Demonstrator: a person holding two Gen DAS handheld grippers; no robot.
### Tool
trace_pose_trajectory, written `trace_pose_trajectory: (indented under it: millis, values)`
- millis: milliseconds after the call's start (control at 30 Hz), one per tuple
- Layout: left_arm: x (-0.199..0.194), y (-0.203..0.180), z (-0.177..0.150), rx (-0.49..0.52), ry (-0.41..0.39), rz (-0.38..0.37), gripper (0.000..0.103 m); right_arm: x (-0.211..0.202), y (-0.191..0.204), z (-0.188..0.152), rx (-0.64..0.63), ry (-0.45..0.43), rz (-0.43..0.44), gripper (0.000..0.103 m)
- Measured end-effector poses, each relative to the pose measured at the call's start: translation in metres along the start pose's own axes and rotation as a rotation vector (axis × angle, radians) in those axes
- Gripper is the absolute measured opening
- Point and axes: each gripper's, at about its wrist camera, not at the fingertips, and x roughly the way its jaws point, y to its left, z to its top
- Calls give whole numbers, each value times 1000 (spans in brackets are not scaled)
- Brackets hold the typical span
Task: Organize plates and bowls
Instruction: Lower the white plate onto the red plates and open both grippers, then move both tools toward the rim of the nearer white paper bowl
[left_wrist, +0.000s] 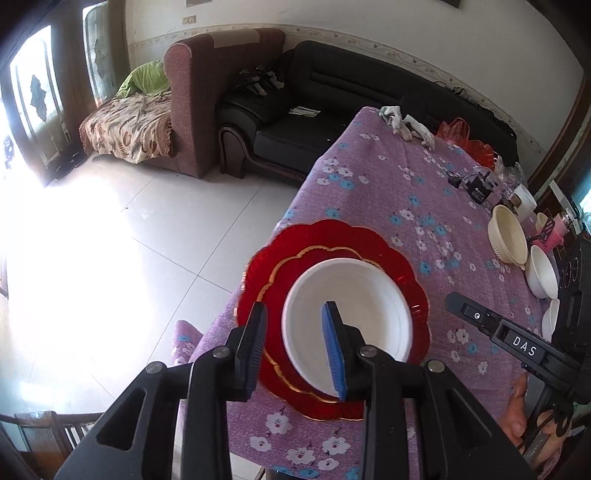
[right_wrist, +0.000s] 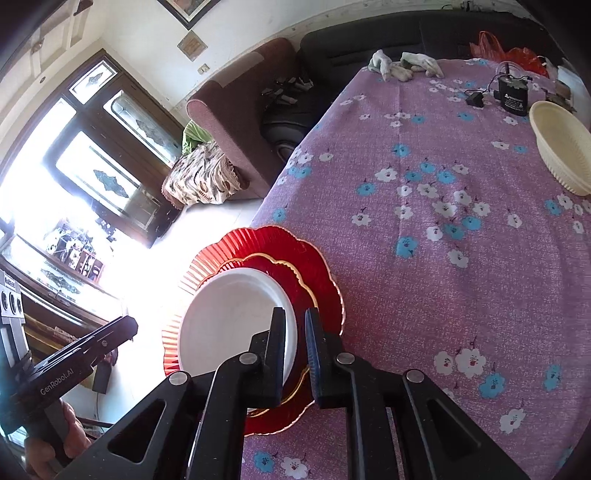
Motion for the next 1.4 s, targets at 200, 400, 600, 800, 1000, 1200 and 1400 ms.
trace_pose_trajectory:
  millis: [200, 400, 600, 800, 1000, 1200, 1400]
  values:
    - [6, -85, -2, 121, 17, -110, 37, -45, -48, -3, 76, -69, -49, 13]
    - [29, -168, -20, 209, 89, -218, 37, -101, -119, -17, 186, -136, -110, 13]
    - [54, -246, -44, 302, 180, -285, 37, -160, -195, -38, 305, -203, -153, 12]
    - [69, -315, -63, 399, 237, -325, 36, -221, -263, -62, 412, -288, -202, 12]
    - [85, -370, -75, 463, 281, -357, 37, -279, -322, -81, 518, -374, -255, 13]
    - [102, -412, -80, 489, 330, -385, 37, -314, -364, -96, 594, -416, -299, 15]
    - [111, -451, -75, 497, 340, -400, 37, -328, -390, -98, 641, -442, -299, 15]
